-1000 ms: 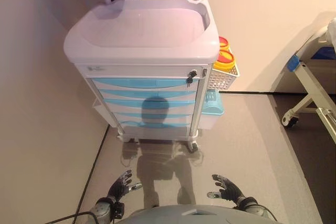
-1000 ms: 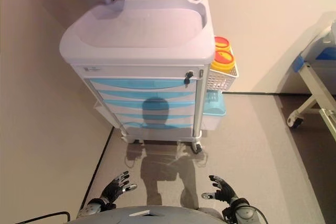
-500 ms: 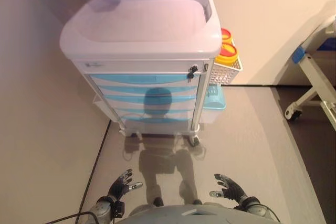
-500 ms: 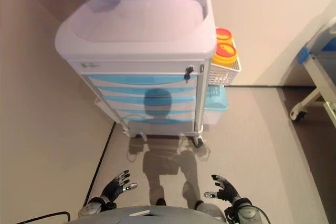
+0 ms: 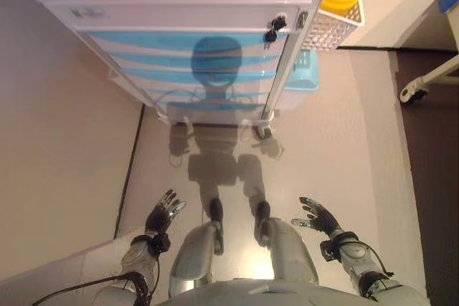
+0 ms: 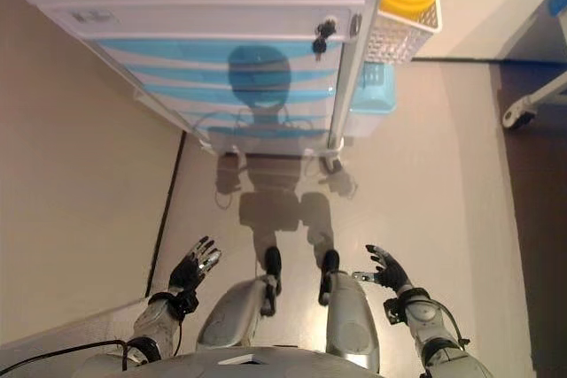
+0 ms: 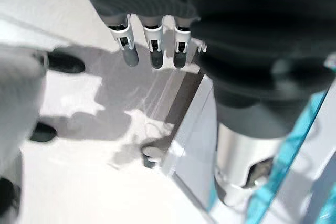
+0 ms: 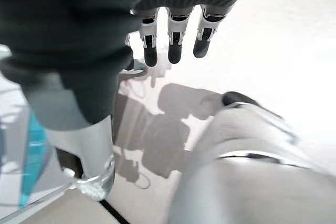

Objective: Open the drawer and pick up the medicine

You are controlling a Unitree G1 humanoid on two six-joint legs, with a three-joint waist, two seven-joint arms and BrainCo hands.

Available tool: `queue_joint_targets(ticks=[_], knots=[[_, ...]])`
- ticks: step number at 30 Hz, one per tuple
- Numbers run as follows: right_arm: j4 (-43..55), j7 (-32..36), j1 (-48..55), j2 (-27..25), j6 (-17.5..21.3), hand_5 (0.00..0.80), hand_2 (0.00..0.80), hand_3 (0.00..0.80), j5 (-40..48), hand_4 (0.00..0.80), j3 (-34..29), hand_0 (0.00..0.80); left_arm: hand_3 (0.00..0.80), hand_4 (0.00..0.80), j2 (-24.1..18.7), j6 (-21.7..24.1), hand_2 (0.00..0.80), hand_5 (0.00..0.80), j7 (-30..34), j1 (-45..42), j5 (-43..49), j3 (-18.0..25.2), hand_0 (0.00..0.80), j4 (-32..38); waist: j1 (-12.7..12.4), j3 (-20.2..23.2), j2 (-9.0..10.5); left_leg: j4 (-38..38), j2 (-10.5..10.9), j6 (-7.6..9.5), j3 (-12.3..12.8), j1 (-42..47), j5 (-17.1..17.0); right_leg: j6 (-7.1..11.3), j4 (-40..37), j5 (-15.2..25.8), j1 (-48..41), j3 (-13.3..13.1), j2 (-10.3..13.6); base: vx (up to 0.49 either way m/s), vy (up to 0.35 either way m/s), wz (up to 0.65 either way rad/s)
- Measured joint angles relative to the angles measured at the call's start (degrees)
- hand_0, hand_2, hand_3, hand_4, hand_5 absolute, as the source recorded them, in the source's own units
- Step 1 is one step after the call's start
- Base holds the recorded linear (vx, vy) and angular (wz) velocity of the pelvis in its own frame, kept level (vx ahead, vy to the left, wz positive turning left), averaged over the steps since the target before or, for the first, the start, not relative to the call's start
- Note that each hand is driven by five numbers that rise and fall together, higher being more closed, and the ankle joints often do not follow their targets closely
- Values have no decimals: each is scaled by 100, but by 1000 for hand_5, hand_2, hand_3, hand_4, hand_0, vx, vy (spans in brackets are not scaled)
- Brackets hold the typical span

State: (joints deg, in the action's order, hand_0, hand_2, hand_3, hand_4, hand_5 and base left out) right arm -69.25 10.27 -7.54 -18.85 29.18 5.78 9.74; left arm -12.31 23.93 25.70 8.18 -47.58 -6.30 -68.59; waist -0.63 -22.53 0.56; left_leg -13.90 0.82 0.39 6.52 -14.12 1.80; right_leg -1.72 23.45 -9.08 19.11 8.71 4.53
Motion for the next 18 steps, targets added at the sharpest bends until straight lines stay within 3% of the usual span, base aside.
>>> queue_joint_targets(ticks=[6,13,18], knots=[[305,19,-13,2,27,0,0,0,311,0,-4,0,0,0,-26,-42,0,0,128,430,-904,198,0,656,88,-411,196,-876,-90,60,260,-901,318,32,479,43,872,-308,-33,-11,64,-27],[933,-43,-21,-21,35,0,0,0,558,0,-5,0,0,0,-255,31,0,0,112,1322,-2058,231,0,1578,373,-604,371,-1740,-191,168,273,-1727,662,67,844,140,1563,-585,-159,-17,36,-24],[1232,-153,-14,-29,-20,0,0,0,657,0,25,0,0,0,-395,153,0,0,257,1812,-2692,280,0,1787,511,-696,510,-2045,-279,223,345,-1996,797,151,862,254,1803,-791,-285,53,28,-24]])
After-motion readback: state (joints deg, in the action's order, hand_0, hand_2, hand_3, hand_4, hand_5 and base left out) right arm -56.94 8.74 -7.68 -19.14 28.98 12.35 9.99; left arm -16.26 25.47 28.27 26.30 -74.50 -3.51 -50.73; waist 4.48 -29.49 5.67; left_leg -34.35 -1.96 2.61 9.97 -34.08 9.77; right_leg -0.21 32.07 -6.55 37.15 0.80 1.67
